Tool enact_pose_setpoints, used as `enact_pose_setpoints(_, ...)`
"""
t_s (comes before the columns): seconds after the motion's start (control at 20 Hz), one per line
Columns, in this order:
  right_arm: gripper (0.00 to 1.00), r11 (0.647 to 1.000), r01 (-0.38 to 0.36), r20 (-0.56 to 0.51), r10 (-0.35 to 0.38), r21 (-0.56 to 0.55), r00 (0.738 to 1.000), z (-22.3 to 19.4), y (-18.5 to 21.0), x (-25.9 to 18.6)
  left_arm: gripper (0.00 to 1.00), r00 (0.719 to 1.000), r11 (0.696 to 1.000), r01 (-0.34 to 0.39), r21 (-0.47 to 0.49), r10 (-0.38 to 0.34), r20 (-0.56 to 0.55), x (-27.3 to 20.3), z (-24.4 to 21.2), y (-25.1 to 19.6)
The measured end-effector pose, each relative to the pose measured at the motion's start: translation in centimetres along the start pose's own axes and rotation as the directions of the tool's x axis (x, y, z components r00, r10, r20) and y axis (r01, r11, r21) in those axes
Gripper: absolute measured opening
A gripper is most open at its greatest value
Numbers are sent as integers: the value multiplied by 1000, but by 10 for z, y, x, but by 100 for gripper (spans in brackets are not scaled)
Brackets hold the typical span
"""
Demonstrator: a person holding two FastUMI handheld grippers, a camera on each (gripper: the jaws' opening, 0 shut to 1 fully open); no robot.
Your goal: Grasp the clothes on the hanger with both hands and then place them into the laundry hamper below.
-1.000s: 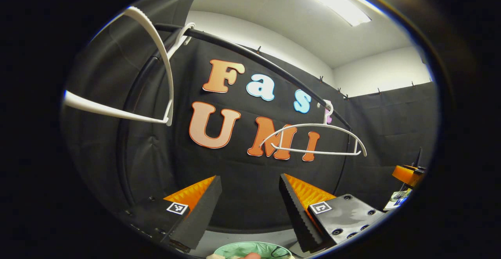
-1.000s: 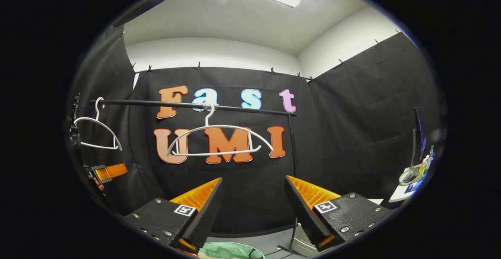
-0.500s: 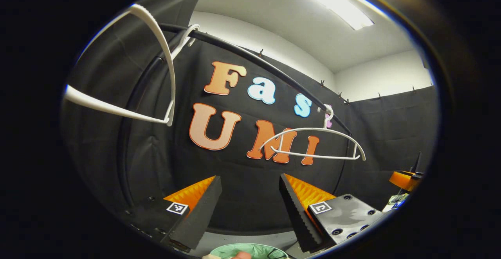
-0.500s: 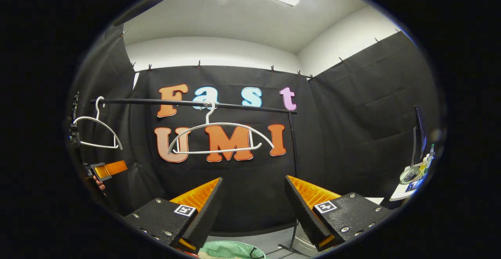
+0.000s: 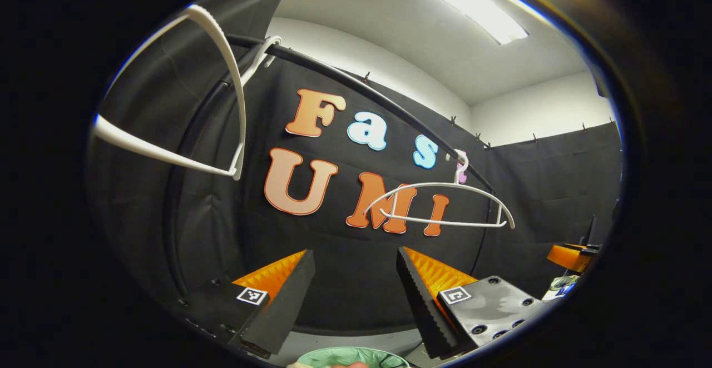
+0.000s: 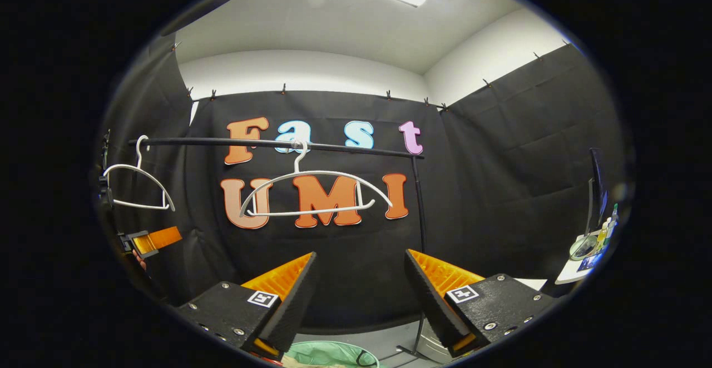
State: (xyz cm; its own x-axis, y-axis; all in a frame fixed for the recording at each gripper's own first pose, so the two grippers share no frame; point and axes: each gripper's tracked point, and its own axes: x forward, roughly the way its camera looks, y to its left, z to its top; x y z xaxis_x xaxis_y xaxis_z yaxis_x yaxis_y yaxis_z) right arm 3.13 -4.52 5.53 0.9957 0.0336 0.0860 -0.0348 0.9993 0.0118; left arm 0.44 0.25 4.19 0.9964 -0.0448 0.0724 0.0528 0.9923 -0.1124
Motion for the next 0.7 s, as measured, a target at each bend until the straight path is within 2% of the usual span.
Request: enact_pose_setpoints(0.7, 94, 1000, -11, -19, 11, 6, 1000, -7, 5, -2, 96, 1000, 1000, 23, 1, -23, -19, -2, -5, -6)
